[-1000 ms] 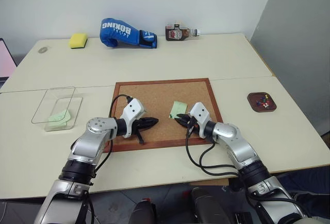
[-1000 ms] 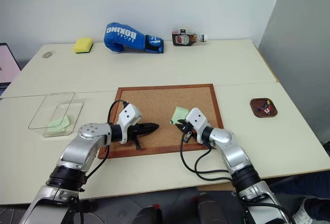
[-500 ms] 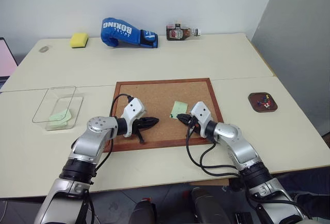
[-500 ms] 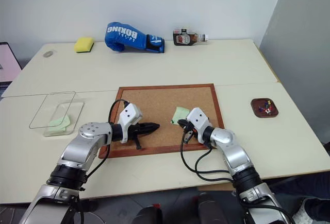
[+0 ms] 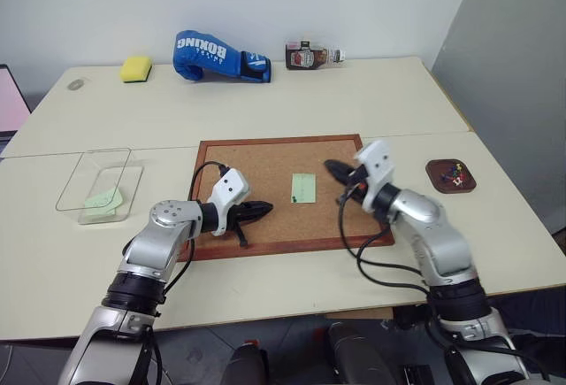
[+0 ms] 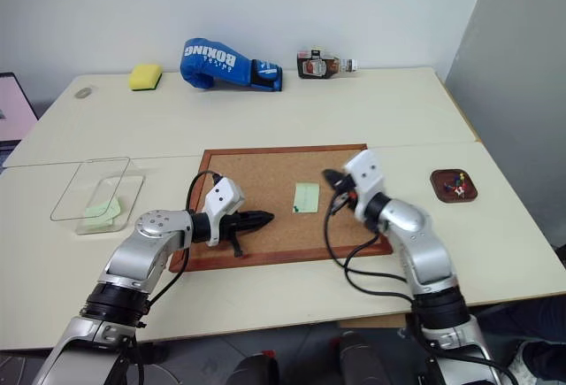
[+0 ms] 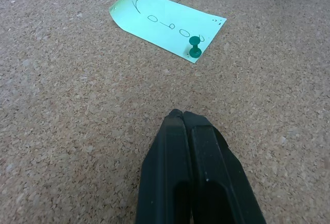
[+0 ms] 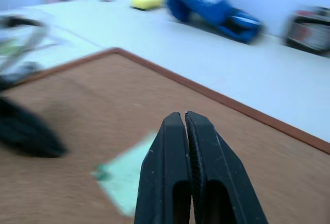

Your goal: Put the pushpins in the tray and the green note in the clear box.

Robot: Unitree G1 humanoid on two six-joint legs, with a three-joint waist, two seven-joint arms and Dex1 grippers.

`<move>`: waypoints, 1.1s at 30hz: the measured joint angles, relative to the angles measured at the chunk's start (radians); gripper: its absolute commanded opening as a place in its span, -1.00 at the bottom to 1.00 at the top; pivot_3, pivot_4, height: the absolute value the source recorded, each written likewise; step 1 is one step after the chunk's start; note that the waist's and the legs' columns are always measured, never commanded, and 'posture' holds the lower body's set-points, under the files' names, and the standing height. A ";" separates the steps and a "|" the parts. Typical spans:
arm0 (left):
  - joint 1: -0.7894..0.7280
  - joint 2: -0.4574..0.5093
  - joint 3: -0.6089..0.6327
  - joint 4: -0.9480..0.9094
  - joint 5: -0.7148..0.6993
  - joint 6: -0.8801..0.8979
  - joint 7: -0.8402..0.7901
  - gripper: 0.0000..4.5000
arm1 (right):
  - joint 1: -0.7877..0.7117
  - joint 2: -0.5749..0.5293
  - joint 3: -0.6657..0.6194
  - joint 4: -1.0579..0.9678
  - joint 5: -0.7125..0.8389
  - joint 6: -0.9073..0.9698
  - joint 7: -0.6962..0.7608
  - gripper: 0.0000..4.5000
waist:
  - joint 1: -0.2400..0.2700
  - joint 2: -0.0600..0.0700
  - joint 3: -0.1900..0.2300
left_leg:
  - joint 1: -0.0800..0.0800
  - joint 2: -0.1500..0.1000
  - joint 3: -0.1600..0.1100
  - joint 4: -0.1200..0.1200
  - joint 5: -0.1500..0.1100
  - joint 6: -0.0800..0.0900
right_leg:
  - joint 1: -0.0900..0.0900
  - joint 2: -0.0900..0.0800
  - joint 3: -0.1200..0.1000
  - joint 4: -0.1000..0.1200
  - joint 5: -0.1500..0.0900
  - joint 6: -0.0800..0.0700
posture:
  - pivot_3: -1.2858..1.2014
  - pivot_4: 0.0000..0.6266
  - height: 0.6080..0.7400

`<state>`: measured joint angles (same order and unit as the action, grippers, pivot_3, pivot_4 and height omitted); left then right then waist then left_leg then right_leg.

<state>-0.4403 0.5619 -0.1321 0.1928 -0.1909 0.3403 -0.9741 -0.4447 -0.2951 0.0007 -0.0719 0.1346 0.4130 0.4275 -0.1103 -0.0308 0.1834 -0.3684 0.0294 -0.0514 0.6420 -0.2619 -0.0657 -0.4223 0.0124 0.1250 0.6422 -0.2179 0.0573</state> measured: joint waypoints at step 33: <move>-0.018 -0.011 -0.009 0.043 0.010 -0.040 -0.003 -1.00 | -0.197 -0.253 -0.172 0.731 -0.102 -0.248 -0.123 -0.16 | -0.004 0.001 0.001 | 0.002 -0.001 0.001 0.001 0.000 0.001 | 0.002 0.000 0.002 -0.001 0.000 0.000 | 0.03 -0.52 1.00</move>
<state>-0.4580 0.5514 -0.1416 0.2361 -0.1812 0.3001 -0.9769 -0.6417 -0.5477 -0.1712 0.6591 0.0323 0.1645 0.3048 -0.1144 -0.0298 0.1840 -0.3666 0.0284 -0.0502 0.6425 -0.2614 -0.0649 -0.4203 0.0125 0.1269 0.6415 -0.2180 0.0576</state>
